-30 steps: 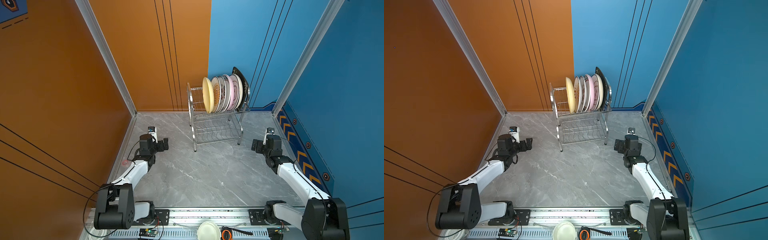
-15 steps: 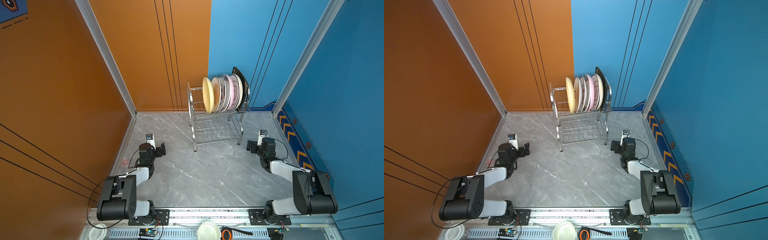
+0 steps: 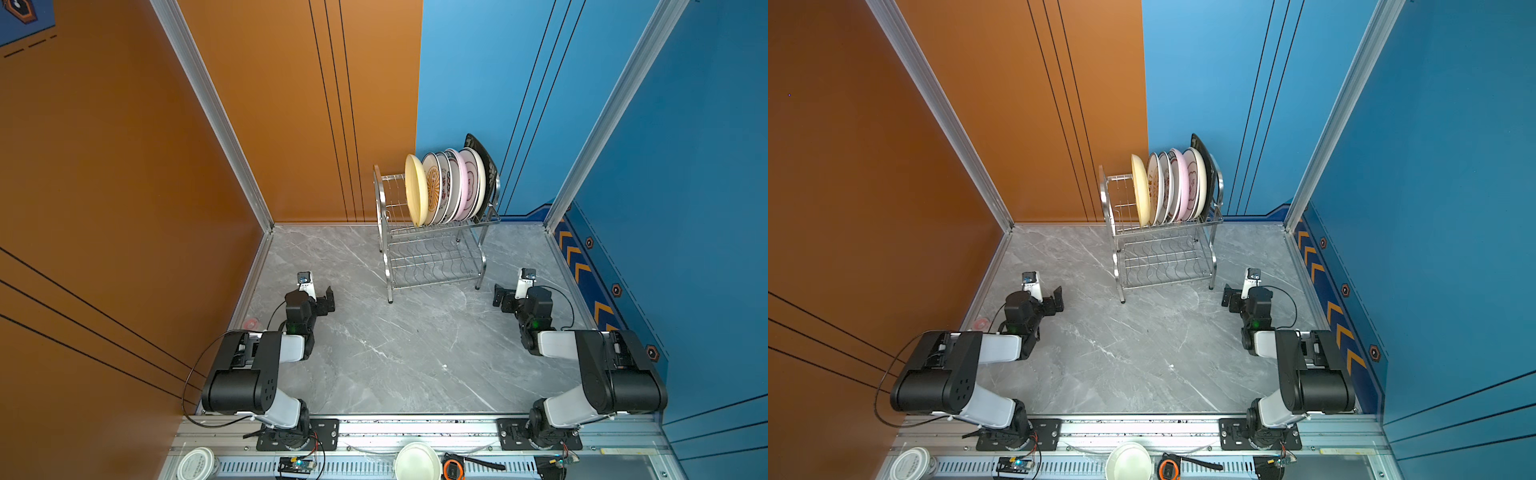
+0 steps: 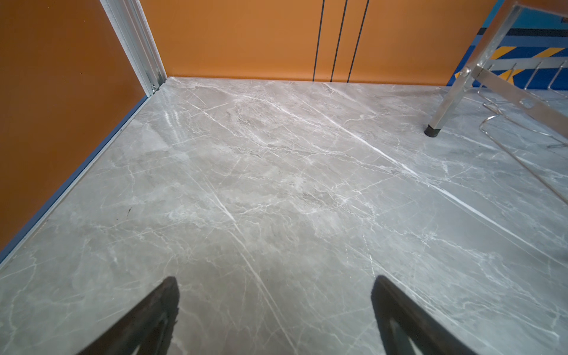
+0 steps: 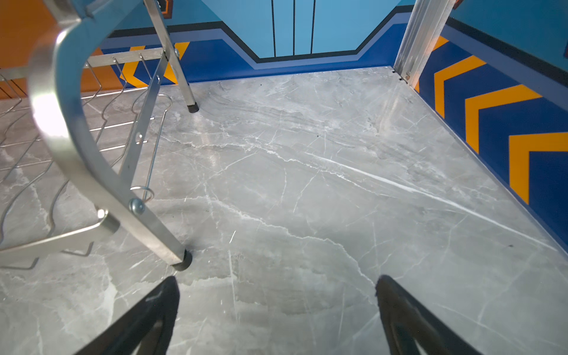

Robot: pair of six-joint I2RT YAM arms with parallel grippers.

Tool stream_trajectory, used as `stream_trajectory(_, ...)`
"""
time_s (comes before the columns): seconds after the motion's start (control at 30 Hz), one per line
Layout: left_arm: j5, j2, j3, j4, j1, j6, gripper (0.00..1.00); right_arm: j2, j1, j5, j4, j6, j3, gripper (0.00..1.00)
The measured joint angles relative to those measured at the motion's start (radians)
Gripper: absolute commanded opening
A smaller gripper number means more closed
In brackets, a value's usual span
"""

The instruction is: Load the plates into the dish rack

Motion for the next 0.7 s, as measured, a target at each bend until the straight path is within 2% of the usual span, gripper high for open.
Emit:
stream_trajectory(0.17, -0.027, 0.014, 0.000, 0.033, -0.020, 0.019, 0.98, 0.008, 0.002, 0.000, 0.032, 0.000, -0.014, 1.00)
stream_trajectory(0.4, -0.050, 0.021, 0.000, 0.042, -0.021, 0.023, 0.98, 0.009, 0.054, 0.138, 0.061, 0.000, -0.014, 1.00)
stream_trajectory(0.7, -0.057, 0.022, 0.000, 0.045, -0.021, 0.023, 0.98, 0.009, 0.059, 0.190, 0.071, 0.000, -0.014, 1.00)
